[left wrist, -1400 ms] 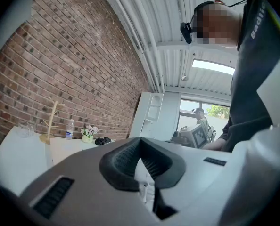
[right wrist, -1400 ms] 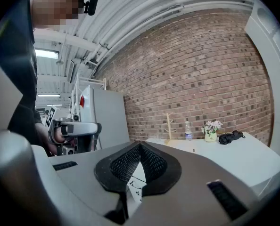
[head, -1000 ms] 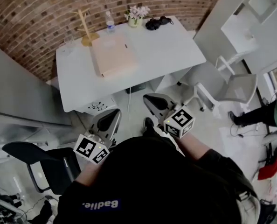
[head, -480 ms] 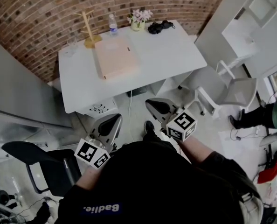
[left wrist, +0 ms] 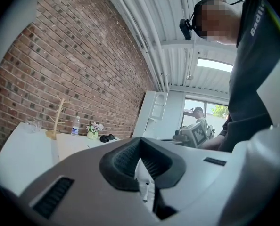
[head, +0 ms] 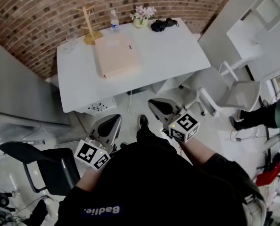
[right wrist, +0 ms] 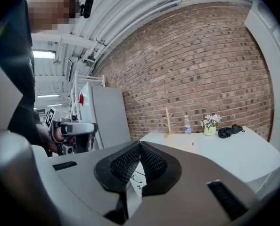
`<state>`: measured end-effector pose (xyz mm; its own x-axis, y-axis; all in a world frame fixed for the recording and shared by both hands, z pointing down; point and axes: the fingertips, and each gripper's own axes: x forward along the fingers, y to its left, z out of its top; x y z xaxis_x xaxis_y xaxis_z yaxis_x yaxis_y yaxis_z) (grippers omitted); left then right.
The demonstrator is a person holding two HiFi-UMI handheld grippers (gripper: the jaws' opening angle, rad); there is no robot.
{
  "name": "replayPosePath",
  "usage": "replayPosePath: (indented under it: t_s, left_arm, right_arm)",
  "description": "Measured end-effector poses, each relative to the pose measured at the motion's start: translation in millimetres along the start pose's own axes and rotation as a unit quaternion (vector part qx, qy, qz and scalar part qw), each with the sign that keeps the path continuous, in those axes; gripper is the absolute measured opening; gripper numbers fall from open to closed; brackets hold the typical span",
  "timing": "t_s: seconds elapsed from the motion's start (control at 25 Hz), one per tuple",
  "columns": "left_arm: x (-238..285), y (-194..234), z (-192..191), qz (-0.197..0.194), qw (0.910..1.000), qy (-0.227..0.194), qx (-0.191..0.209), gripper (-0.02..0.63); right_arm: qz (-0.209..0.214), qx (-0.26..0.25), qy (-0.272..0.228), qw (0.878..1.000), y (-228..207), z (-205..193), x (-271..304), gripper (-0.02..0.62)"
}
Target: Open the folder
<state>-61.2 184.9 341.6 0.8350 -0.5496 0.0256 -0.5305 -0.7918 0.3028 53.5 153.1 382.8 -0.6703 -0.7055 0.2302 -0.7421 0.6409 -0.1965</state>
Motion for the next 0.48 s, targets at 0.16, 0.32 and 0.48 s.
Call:
replayPosePath:
  t_s: [0.16,0.32,0.48]
  left_arm:
    - [25,17,0,0.012,0.9999,0.01,0.002,0.003]
    - [54,38,6,0.025,0.9995,0.021,0.004,0.003]
    - [88,65,12,0.049,0.9983,0.032,0.001,0.003]
  right_arm:
    - [-0.001,0.018,0.013,1.0,-30,-4,14,0.029]
    - [0.01,0.013,-0.015,1.0,-72,6,38,0.029]
    - [0.019,0.022,-0.011,1.0,-112,14,59,0.029]
